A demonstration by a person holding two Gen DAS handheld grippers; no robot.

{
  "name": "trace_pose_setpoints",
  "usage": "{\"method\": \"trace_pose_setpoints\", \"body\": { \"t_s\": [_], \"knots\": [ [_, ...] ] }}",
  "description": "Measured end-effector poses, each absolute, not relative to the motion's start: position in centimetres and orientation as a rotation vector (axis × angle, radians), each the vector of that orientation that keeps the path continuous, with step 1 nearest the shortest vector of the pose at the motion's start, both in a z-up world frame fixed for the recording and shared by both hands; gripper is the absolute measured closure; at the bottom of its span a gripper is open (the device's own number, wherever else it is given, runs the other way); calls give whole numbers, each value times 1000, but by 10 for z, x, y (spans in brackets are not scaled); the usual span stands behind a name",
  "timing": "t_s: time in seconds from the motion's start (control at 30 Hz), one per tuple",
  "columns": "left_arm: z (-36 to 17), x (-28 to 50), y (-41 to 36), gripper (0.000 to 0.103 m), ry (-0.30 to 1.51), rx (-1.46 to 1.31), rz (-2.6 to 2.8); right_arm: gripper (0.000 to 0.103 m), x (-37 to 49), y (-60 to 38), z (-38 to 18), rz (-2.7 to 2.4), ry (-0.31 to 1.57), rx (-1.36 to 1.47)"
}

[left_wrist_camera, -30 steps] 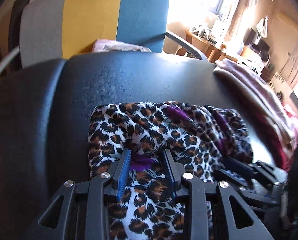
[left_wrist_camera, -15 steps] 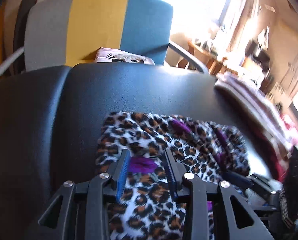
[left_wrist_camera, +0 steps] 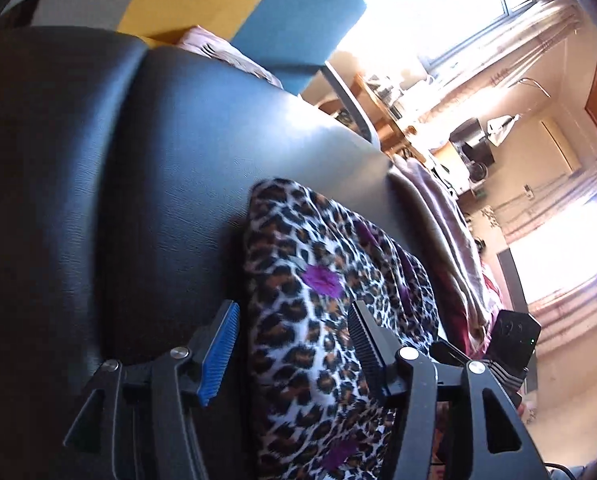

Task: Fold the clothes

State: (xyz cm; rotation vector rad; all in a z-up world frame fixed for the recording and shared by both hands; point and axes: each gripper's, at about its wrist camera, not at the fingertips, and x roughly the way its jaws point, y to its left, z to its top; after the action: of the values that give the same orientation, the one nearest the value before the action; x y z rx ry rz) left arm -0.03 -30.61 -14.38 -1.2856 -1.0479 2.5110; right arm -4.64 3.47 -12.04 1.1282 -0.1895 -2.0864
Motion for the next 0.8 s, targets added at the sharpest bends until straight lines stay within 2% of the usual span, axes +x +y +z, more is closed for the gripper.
{"method": "trace_pose_setpoints", "body": {
  "t_s": [0.07, 0.17, 0.2, 0.23, 0.27, 0.3, 0.33, 0.53, 0.8],
  "knots": [
    [-150, -8, -296, 46, -990, -1296, 2513, 6, -47, 27, -122, -2086, -154, 1104],
    [-148, -10, -282, 50, -900, -1286, 2569, 9, -44, 2, -122, -2084, 35, 1091],
    [-148, -9, -280, 56, -881, -1302, 2588, 22, -43, -6, -122, -2081, 84, 1088],
    [-149, -8, -278, 80, -867, -1324, 2600, 39, -41, -13, -121, -2076, 111, 1084],
    [-151, -4, -277, 82, -881, -1329, 2602, 47, -40, -19, -121, -2071, 137, 1079],
    [-152, 1, -279, 84, -918, -1319, 2593, 66, -38, -26, -120, -2065, 164, 1075],
    [-151, 9, -280, 86, -943, -1310, 2599, 74, -36, -33, -120, -2058, 182, 1073],
    [-121, 98, -313, 89, -1079, -1177, 2752, 77, -21, -85, -110, -1923, 158, 1060],
    [-19, 277, -366, 89, -1132, -767, 3217, 78, 64, -250, -40, -1517, 217, 824]
  ]
}}
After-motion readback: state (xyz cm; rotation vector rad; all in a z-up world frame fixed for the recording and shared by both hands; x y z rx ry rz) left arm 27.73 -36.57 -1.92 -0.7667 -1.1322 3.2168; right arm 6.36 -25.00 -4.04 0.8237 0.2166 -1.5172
